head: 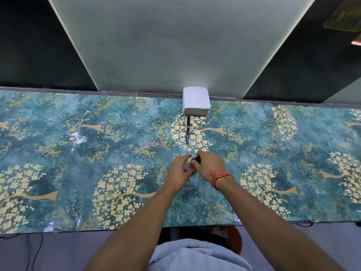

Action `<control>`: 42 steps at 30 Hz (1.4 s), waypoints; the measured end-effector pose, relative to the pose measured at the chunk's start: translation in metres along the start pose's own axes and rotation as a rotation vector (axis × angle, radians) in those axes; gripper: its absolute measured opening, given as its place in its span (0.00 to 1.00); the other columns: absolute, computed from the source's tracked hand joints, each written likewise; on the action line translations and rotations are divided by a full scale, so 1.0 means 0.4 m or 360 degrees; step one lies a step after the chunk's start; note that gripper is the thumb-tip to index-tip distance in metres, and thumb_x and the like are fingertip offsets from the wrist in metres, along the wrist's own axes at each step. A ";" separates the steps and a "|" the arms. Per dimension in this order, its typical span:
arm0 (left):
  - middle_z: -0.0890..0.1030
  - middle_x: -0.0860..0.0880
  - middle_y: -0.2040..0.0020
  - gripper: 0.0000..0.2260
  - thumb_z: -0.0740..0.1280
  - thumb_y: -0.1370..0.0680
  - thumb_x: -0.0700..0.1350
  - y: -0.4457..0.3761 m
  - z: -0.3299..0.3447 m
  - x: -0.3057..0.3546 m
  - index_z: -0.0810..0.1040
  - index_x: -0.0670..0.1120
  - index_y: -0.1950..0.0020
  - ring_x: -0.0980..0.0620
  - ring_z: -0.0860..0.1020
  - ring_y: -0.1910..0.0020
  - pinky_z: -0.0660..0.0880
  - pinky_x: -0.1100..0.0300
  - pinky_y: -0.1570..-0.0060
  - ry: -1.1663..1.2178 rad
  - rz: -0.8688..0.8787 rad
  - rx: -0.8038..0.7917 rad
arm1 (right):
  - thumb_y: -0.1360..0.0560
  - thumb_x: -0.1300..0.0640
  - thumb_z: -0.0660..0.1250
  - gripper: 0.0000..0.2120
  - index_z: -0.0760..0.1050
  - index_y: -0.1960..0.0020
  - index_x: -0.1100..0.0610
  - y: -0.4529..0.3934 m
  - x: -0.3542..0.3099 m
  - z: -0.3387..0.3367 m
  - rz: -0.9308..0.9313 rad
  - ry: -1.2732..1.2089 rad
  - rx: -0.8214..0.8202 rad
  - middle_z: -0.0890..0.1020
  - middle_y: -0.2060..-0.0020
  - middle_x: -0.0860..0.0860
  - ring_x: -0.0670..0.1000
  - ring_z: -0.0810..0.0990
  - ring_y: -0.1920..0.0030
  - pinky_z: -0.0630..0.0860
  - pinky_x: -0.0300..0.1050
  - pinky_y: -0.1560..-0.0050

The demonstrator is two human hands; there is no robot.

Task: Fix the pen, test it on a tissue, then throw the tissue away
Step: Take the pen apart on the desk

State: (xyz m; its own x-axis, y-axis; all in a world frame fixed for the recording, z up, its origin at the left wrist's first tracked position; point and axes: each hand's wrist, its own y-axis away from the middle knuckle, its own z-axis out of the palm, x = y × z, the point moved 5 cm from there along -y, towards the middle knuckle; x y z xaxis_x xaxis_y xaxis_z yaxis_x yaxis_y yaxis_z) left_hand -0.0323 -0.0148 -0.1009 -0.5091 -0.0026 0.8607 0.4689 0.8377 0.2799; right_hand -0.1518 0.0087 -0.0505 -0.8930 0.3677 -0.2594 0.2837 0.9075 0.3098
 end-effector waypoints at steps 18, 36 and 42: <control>0.81 0.52 0.50 0.15 0.73 0.26 0.41 -0.014 0.015 -0.005 0.81 0.49 0.40 0.50 0.81 0.58 0.80 0.52 0.54 0.0120 -0.0032 0.0003 | 0.22 0.51 0.62 0.10 0.73 0.47 0.58 -0.010 -0.011 -0.021 -0.0098 0.0156 -0.0114 0.78 0.53 0.56 0.58 0.78 0.52 0.76 0.50 0.57; 0.82 0.47 0.48 0.17 0.72 0.26 0.41 -0.003 0.014 0.007 0.79 0.48 0.37 0.50 0.79 0.63 0.80 0.52 0.59 0.0082 -0.0046 0.0002 | 0.22 0.54 0.61 0.07 0.74 0.50 0.57 -0.016 -0.021 -0.028 -0.0192 0.0200 -0.0200 0.76 0.50 0.56 0.59 0.77 0.52 0.73 0.50 0.60; 0.80 0.48 0.57 0.17 0.71 0.25 0.40 -0.005 0.012 0.005 0.79 0.49 0.36 0.58 0.74 0.70 0.70 0.66 0.69 0.0101 -0.0086 -0.0032 | 0.24 0.48 0.62 0.13 0.73 0.47 0.57 -0.019 -0.014 -0.027 -0.0165 0.0164 -0.0137 0.74 0.50 0.55 0.58 0.76 0.51 0.76 0.51 0.58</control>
State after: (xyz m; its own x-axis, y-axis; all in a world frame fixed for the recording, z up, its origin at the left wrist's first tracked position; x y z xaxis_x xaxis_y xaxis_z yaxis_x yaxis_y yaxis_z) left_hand -0.0376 -0.0141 -0.1019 -0.4873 -0.0825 0.8693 0.4567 0.8244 0.3343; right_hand -0.1528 -0.0023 -0.0415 -0.9483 0.2464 -0.1999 0.1614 0.9171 0.3646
